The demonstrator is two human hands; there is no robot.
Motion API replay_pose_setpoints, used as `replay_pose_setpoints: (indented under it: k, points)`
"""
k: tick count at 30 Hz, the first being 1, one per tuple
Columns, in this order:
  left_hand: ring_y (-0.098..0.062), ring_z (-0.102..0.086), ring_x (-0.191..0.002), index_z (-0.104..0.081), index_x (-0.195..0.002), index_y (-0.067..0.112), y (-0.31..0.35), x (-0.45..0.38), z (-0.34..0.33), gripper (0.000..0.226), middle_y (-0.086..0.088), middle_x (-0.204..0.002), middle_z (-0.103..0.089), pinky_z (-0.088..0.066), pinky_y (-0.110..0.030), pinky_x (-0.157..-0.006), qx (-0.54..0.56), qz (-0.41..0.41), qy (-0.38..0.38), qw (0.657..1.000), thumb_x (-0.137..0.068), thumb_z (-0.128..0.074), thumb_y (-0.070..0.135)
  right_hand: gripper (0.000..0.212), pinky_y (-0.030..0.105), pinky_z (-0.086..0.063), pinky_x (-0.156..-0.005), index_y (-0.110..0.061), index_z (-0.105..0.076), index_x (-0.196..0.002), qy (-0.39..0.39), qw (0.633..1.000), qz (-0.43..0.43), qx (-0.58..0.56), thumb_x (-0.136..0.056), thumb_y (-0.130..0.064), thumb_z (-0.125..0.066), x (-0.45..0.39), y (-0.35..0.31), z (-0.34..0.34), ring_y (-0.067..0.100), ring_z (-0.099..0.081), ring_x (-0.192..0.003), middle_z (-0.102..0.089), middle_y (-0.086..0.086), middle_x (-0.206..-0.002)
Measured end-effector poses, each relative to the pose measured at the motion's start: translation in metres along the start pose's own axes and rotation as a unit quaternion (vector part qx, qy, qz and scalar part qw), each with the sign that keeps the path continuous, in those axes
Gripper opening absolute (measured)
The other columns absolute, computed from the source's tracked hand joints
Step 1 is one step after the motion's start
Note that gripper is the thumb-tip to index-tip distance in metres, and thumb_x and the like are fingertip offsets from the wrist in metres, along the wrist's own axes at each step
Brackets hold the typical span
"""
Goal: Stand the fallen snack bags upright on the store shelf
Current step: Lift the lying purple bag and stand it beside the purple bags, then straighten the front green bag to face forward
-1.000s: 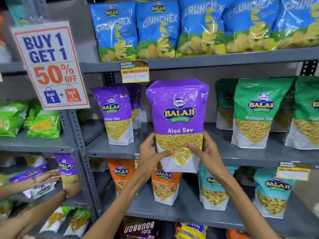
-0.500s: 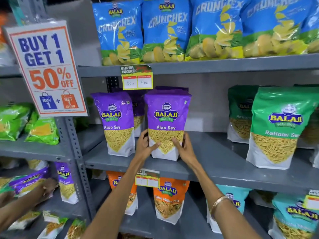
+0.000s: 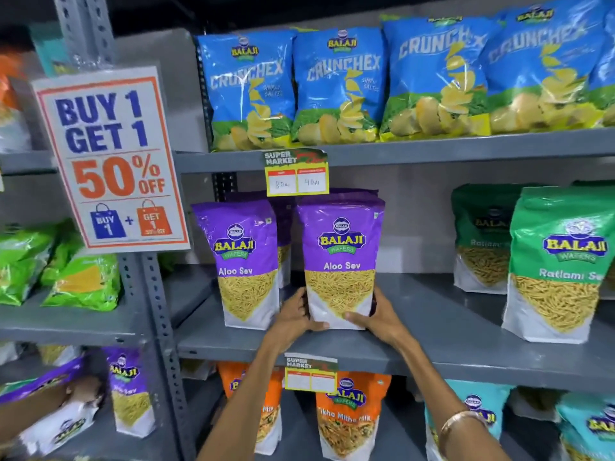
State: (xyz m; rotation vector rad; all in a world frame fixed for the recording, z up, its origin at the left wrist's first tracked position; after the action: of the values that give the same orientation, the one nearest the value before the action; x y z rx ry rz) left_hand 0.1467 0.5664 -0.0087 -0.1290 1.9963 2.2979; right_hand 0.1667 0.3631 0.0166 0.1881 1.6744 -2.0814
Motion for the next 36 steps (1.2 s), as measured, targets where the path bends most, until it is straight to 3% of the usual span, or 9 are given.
replay_pose_setpoints:
  k: [5, 9, 15, 19, 23, 27, 32, 34, 36]
  points:
    - [-0.015, -0.052, -0.132, -0.049, -0.143, 0.020, 0.001, 0.002, 0.005, 0.107, 0.009, -0.139, -0.060, -0.051, -0.045, -0.109, -0.018, -0.019, 0.016, 1.000, -0.047, -0.093, 0.011, 0.071, 0.003, -0.046, -0.088, -0.031, -0.047, -0.135, -0.005, 0.999, -0.017, 0.044, -0.077, -0.022, -0.088, 0.013, -0.002, -0.009, -0.004, -0.060, -0.114, -0.064, -0.015, -0.127]
    - [-0.014, -0.061, -0.103, -0.060, -0.108, 0.024, 0.012, 0.011, -0.003, 0.064, 0.010, -0.104, -0.068, -0.058, -0.038, -0.088, -0.027, -0.038, 0.009, 0.999, -0.059, -0.082, -0.010, 0.074, 0.035, -0.050, -0.106, -0.017, -0.051, -0.137, 0.023, 0.997, -0.033, 0.065, -0.074, -0.024, -0.089, 0.020, 0.003, -0.003, 0.016, -0.062, -0.123, -0.065, 0.000, -0.135]
    - [-0.004, -0.059, -0.101, -0.051, -0.117, 0.025, 0.009, 0.013, -0.003, 0.068, 0.016, -0.110, -0.064, -0.056, -0.037, -0.094, -0.040, -0.034, 0.004, 0.999, -0.070, -0.077, -0.016, 0.076, 0.035, -0.049, -0.104, -0.016, -0.049, -0.140, 0.026, 0.995, -0.036, 0.084, -0.076, -0.027, -0.088, 0.026, -0.004, -0.005, 0.018, -0.061, -0.124, -0.064, -0.002, -0.133]
    - [-0.014, -0.060, -0.111, -0.053, -0.115, 0.022, 0.008, 0.012, -0.003, 0.063, 0.006, -0.115, -0.066, -0.057, -0.031, -0.089, -0.039, -0.032, -0.001, 0.999, -0.069, -0.079, -0.013, 0.077, 0.038, -0.050, -0.106, -0.017, -0.047, -0.140, 0.022, 0.995, -0.042, 0.088, -0.075, -0.027, -0.088, 0.028, -0.004, -0.005, 0.019, -0.061, -0.124, -0.063, -0.002, -0.133]
    - [-0.012, -0.056, -0.118, -0.048, -0.131, 0.019, 0.007, 0.011, -0.001, 0.075, 0.007, -0.132, -0.061, -0.052, -0.044, -0.108, -0.061, -0.029, 0.009, 0.998, -0.068, -0.083, -0.003, 0.077, 0.042, -0.050, -0.108, -0.017, -0.046, -0.141, 0.014, 0.995, -0.029, 0.095, -0.076, -0.029, -0.088, 0.029, -0.010, -0.007, 0.018, -0.061, -0.125, -0.063, -0.002, -0.134]
    - [-0.019, -0.052, -0.132, -0.042, -0.145, 0.020, 0.004, 0.009, -0.001, 0.097, 0.004, -0.147, -0.054, -0.051, -0.050, -0.109, -0.071, -0.026, 0.008, 0.997, -0.060, -0.088, 0.010, 0.077, 0.032, -0.048, -0.103, -0.016, -0.043, -0.142, 0.009, 0.994, -0.031, 0.103, -0.079, -0.028, -0.086, 0.030, -0.008, -0.007, 0.018, -0.058, -0.127, -0.059, -0.006, -0.132]
    - [-0.019, -0.051, -0.138, -0.040, -0.144, 0.030, 0.003, 0.005, 0.001, 0.109, 0.009, -0.146, -0.055, -0.049, -0.052, -0.111, -0.054, -0.043, -0.005, 0.998, -0.049, -0.094, 0.016, 0.088, 0.036, -0.049, -0.105, -0.015, -0.037, -0.146, 0.019, 0.992, -0.051, 0.112, -0.076, -0.035, -0.087, 0.033, -0.012, -0.004, 0.018, -0.057, -0.127, -0.058, -0.004, -0.136]
    - [-0.015, -0.047, -0.142, -0.036, -0.149, 0.029, 0.012, 0.014, 0.002, 0.116, 0.010, -0.153, -0.051, -0.044, -0.048, -0.116, -0.077, -0.082, 0.030, 0.993, -0.051, -0.098, 0.022, 0.100, 0.039, -0.049, -0.108, -0.016, -0.030, -0.150, 0.035, 0.994, -0.052, 0.086, -0.073, -0.045, -0.086, 0.043, -0.017, -0.001, 0.016, -0.056, -0.129, -0.055, -0.003, -0.142]
    - [-0.010, -0.042, -0.140, -0.037, -0.151, 0.019, 0.034, 0.046, 0.001, 0.107, 0.009, -0.151, -0.046, -0.035, -0.034, -0.120, -0.123, -0.142, 0.130, 0.974, -0.061, -0.096, 0.020, 0.088, 0.041, -0.049, -0.109, -0.017, -0.033, -0.150, 0.088, 0.994, -0.029, 0.063, -0.081, -0.045, -0.080, 0.065, -0.024, 0.009, 0.016, -0.054, -0.133, -0.052, -0.001, -0.148]
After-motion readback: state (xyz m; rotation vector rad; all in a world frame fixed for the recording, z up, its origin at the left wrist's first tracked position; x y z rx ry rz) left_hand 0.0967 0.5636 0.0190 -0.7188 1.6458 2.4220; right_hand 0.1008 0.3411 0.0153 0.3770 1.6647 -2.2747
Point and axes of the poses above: each hand's wrist, its own x-axis away from the middle knuckle, its own z-axis out of the back of the hand, y = z × x, the point moved 9 cm from there along -x, towards the middle knuckle
